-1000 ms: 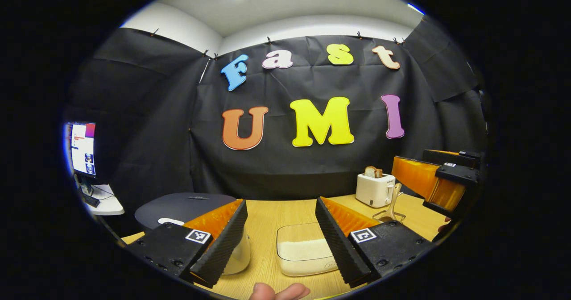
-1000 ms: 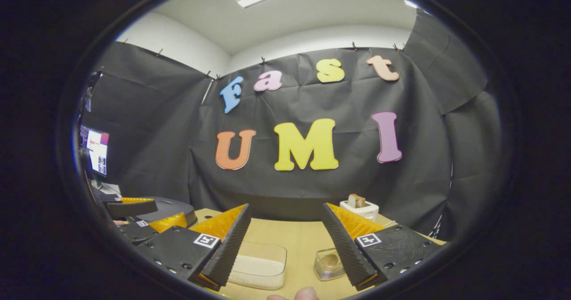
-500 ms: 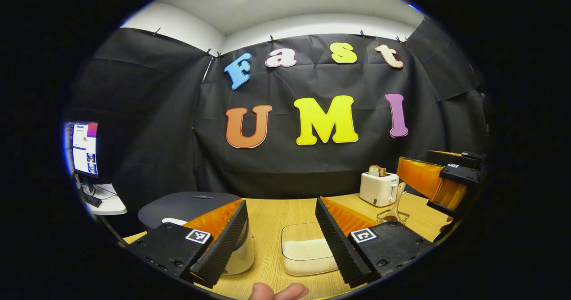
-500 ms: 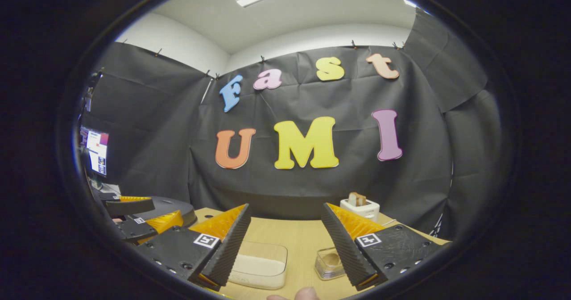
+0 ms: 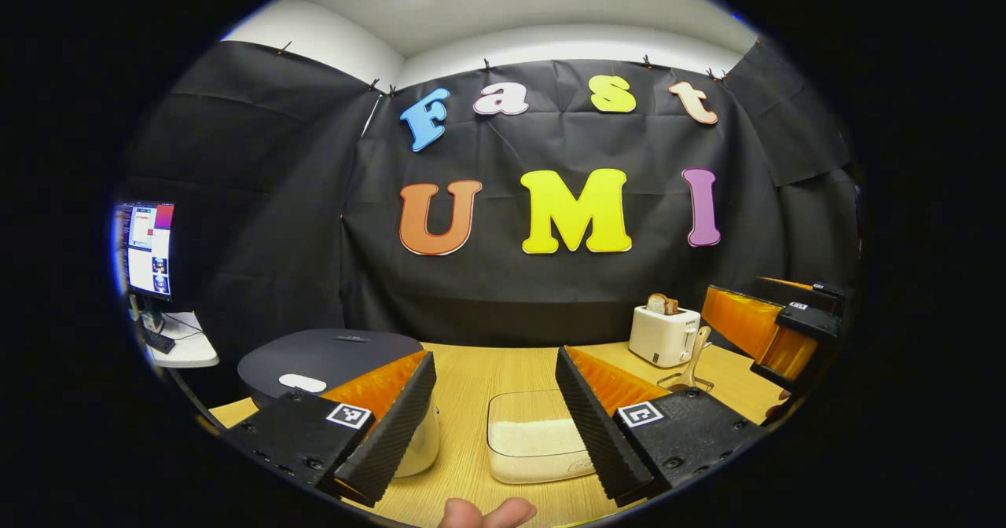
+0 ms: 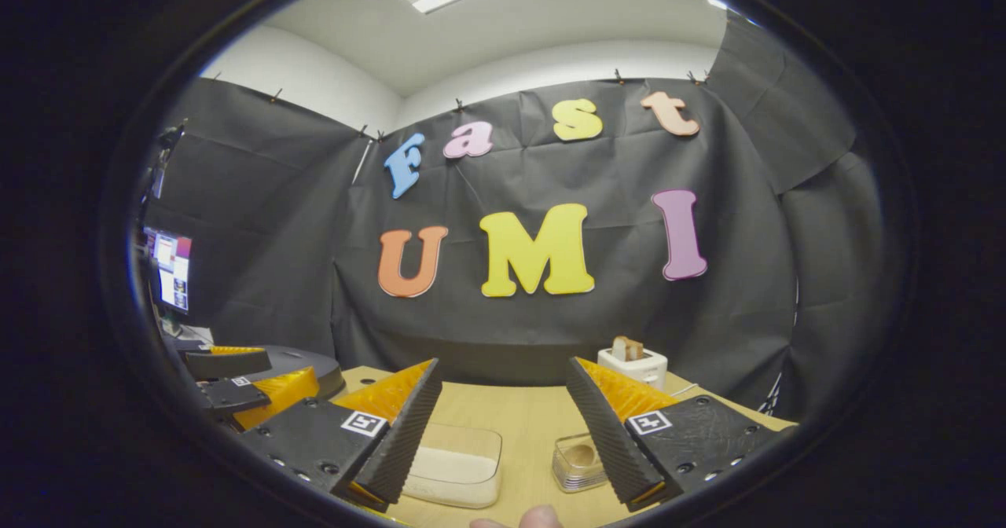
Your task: Close the left gripper, press the button to open the rice cooker; take a wooden spoon from the chopstick holder with the right hand, scoop a spoonful of rice and pour it into the rice cooker, then put the wooden spoon back into the chopstick holder.
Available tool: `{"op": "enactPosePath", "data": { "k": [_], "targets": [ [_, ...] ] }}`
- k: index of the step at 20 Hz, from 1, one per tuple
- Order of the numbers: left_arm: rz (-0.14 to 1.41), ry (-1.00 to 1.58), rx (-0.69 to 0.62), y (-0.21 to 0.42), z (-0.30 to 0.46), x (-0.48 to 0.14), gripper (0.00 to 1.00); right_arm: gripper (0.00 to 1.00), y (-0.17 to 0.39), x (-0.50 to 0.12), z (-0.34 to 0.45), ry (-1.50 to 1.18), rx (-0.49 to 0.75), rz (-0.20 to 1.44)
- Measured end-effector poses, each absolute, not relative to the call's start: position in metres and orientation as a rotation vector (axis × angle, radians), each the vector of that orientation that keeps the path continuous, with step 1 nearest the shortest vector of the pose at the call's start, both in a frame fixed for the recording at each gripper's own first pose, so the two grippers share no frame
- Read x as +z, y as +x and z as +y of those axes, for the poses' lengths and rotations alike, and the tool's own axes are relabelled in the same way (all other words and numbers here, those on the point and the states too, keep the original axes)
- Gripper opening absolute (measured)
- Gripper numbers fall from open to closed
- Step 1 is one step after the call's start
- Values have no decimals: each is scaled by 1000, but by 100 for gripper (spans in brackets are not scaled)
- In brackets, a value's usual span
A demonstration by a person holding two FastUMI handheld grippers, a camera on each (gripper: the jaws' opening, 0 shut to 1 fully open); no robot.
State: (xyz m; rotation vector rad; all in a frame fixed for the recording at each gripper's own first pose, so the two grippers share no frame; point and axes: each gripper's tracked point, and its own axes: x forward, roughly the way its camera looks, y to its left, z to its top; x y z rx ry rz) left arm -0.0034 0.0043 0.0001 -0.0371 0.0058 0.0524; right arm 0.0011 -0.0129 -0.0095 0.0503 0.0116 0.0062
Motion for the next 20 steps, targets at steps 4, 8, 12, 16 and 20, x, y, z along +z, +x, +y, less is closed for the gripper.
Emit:
{"op": "enactPosePath", "data": {
  "k": [4,8,12,16,20],
  "targets": [
    [-9,-58,76,-7,-1,6,98,95,-2,-12,-29,73,6,10],
    [12,-56,99,-7,4,5,98,95,-2,-14,-46,98,2,8],
    [8,33,133,-4,25,20,98,95,-2,-17,-63,88,-15,-8],
    [-2,142,203,-6,64,38,98,96,2,-26,-69,133,-5,2],
    [34,124,234,-7,102,44,99,95,9,-34,-69,164,15,30]
  ]
}}
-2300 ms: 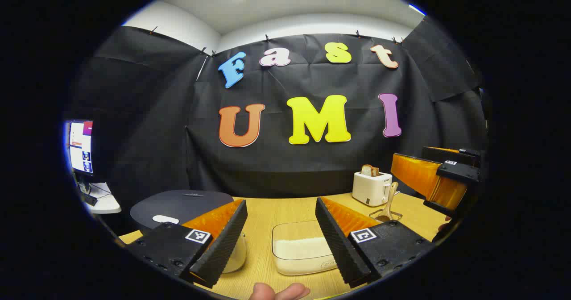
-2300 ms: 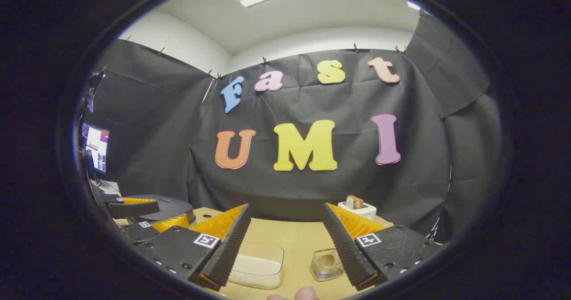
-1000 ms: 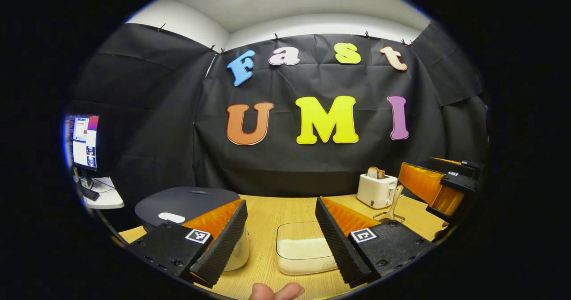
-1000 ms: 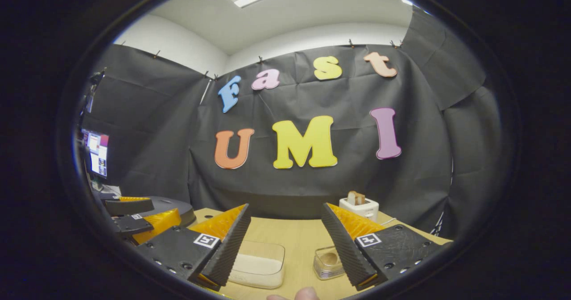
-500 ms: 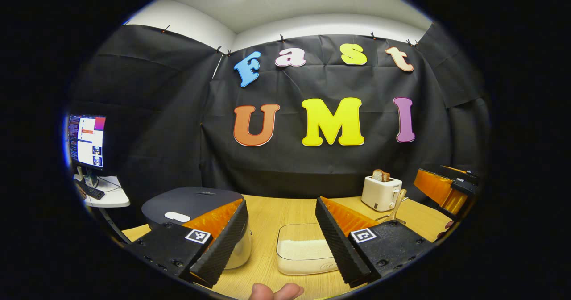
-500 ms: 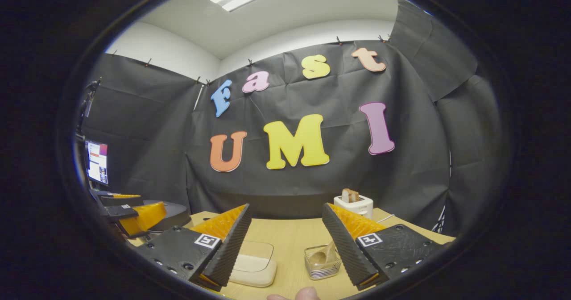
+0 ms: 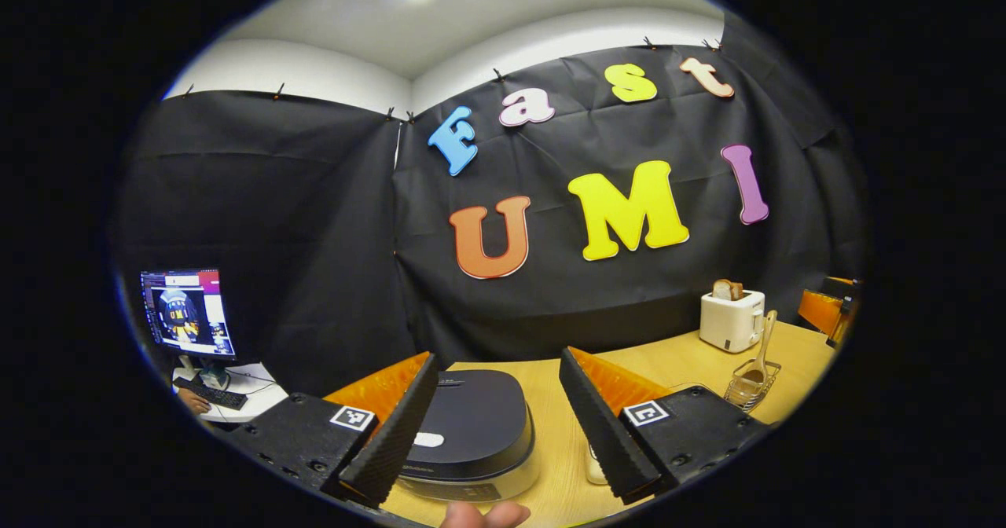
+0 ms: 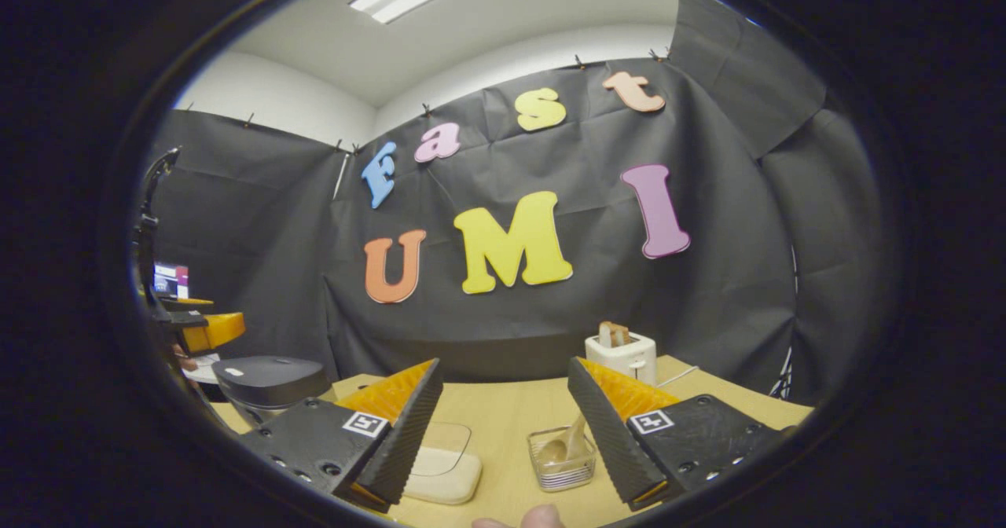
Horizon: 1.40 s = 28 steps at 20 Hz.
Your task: Close the left gripper, press the button to open the rice cooker; take a wooden spoon from the chopstick holder with the right hand, scoop a spoonful of rice and pour it into the rice cooker, then put the wooden spoon back into the chopstick holder.
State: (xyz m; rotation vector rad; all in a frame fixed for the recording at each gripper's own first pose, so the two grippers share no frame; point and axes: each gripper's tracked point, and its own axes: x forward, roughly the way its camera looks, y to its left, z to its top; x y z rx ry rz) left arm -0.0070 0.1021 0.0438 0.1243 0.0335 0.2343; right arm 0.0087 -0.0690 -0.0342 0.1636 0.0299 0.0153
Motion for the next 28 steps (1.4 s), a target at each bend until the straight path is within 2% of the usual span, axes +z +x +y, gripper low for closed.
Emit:
{"op": "enactPosePath", "data": {
  "k": [4,5,6,10,12,13,14,15,16,17,18,19,21,24,25,27,28],
  "targets": [
    [86,107,248,-10,138,46,99,95,14,-39,-67,174,26,35],
    [106,95,249,-9,145,42,99,100,15,-41,-66,177,28,38],
    [130,76,243,-7,150,38,99,95,16,-43,-66,181,31,42],
    [235,21,222,-4,164,8,98,95,21,-51,-62,179,49,62],
    [298,22,232,-2,174,-10,87,95,22,-52,-59,175,57,62],
    [321,10,230,-1,177,-17,75,91,23,-53,-58,174,61,62],
    [342,0,224,-2,180,-23,70,95,23,-54,-56,175,68,63],
    [352,-1,222,-2,181,-25,54,95,23,-57,-52,174,76,68],
    [360,3,226,0,185,-28,54,95,24,-59,-51,172,81,74],
    [375,2,237,0,191,-32,46,100,24,-62,-49,172,86,79],
    [389,-11,241,1,195,-38,32,96,24,-64,-49,173,89,84],
    [405,-34,232,3,193,-43,16,96,24,-65,-49,175,92,88],
    [426,-59,227,3,193,-50,7,96,25,-67,-51,177,90,90],
    [448,-76,215,0,193,-58,3,91,25,-68,-57,181,79,86],
    [453,-75,206,0,190,-60,3,95,25,-70,-57,186,79,86],
    [478,-64,187,-1,185,-66,2,95,27,-73,-55,195,87,91],
    [489,-61,195,-2,186,-69,2,100,27,-74,-53,198,92,96]
  ]
}}
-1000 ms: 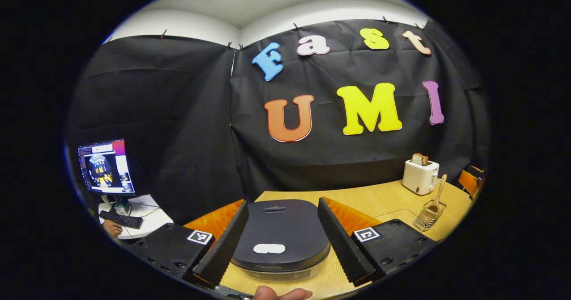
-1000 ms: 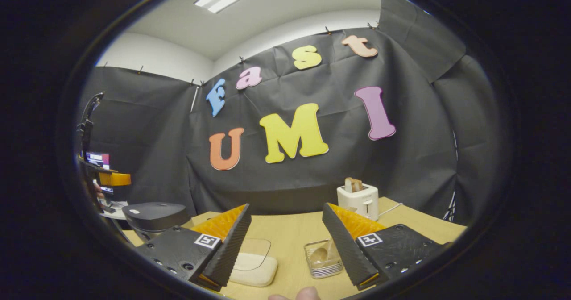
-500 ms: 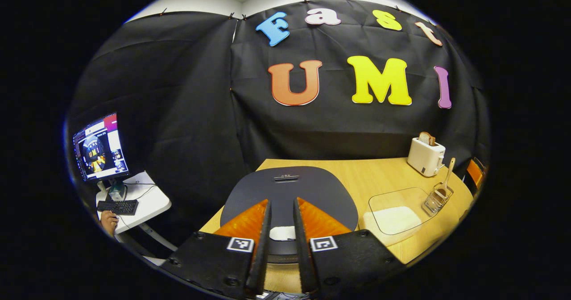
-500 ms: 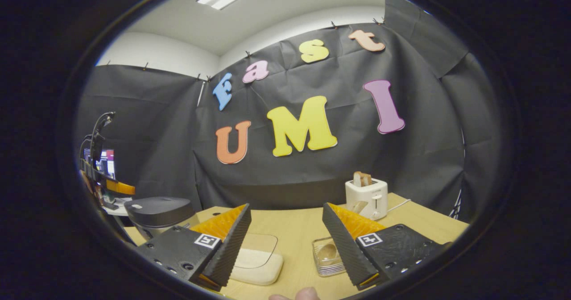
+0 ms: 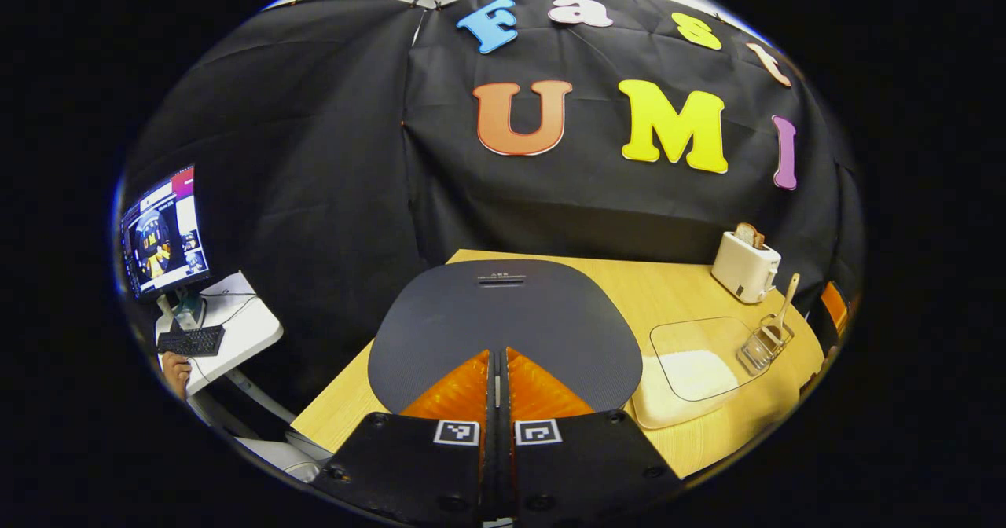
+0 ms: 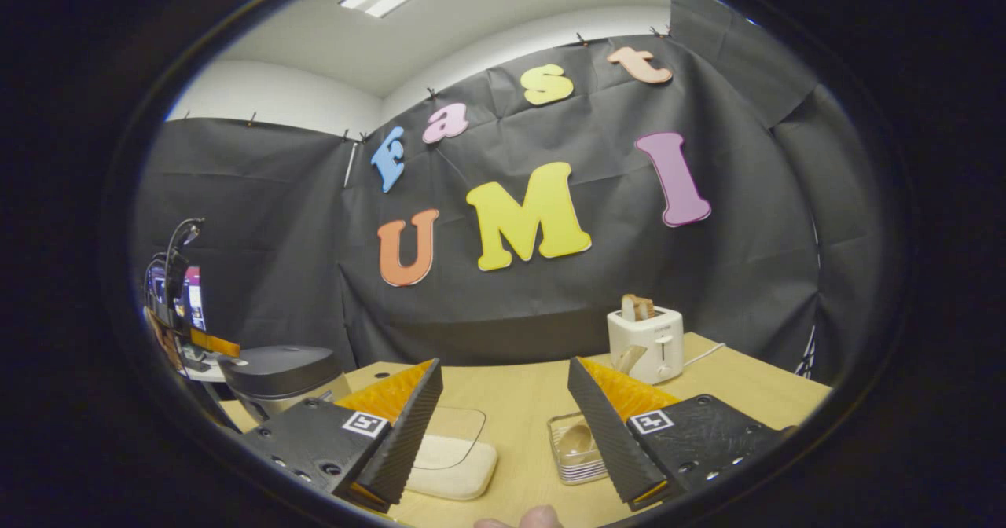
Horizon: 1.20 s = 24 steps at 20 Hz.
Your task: Close the left gripper, press the button to open the rice cooker; take a wooden spoon from the chopstick holder with the right hand, scoop a spoonful of rice and pour it into the rice cooker, then put the wooden spoon back into the chopstick holder.
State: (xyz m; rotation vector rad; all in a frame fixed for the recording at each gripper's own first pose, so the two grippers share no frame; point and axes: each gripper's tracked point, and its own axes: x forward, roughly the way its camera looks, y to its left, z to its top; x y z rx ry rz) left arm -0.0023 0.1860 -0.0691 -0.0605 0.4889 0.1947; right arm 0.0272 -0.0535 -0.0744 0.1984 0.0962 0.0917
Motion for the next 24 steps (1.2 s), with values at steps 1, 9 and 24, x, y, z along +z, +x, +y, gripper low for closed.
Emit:
{"op": "enactPosePath", "data": {
  "k": [1,9,24],
  "targets": [
    [486,-52,191,-2,186,-70,3,100,28,-76,-53,201,96,100],
    [468,-5,202,-9,184,-78,3,95,26,-90,-53,238,87,123],
    [105,28,252,-3,165,60,100,95,7,-55,-86,144,16,34]
  ]
}}
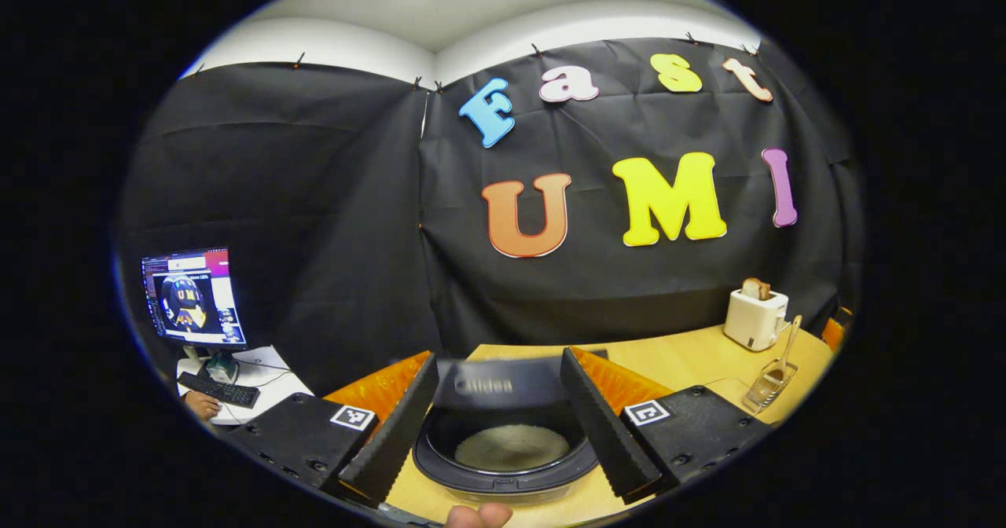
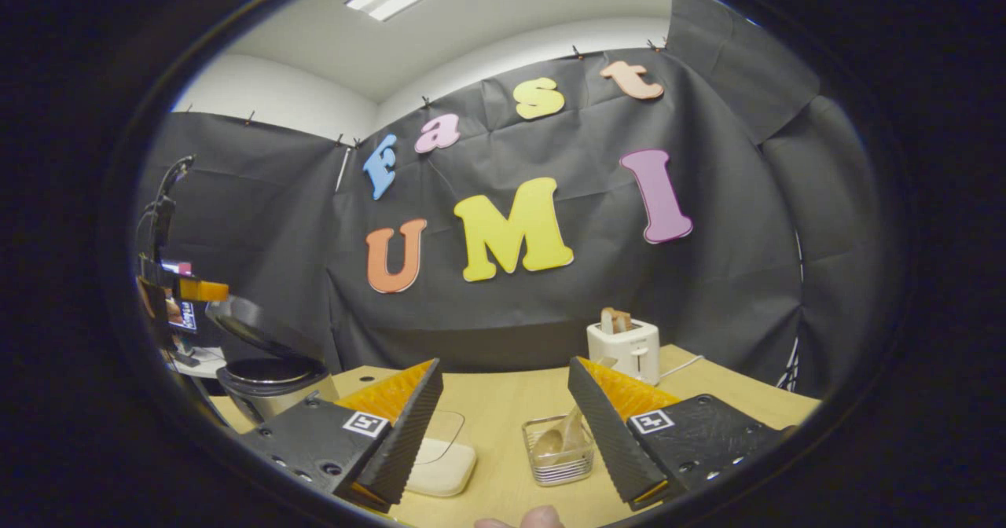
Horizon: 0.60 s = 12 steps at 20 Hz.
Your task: Close the left gripper, press the button to open the rice cooker; take a wooden spoon from the chopstick holder with the right hand, scoop a spoonful of rice and pour it into the rice cooker, then put the wooden spoon back into the chopstick holder.
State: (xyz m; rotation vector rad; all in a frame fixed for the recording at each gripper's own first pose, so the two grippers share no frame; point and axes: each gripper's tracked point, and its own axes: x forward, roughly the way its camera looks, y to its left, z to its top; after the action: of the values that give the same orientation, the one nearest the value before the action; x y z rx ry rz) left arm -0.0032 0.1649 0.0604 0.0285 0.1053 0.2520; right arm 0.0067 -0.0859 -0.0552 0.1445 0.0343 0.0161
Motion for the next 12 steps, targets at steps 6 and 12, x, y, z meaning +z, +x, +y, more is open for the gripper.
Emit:
{"op": "enactPosePath", "data": {
  "k": [6,12],
  "targets": [
    [29,54,276,-8,152,60,99,91,6,-58,-116,114,-25,54],
    [4,60,269,-1,123,39,99,95,16,-85,-143,124,-61,154]
  ]
}}
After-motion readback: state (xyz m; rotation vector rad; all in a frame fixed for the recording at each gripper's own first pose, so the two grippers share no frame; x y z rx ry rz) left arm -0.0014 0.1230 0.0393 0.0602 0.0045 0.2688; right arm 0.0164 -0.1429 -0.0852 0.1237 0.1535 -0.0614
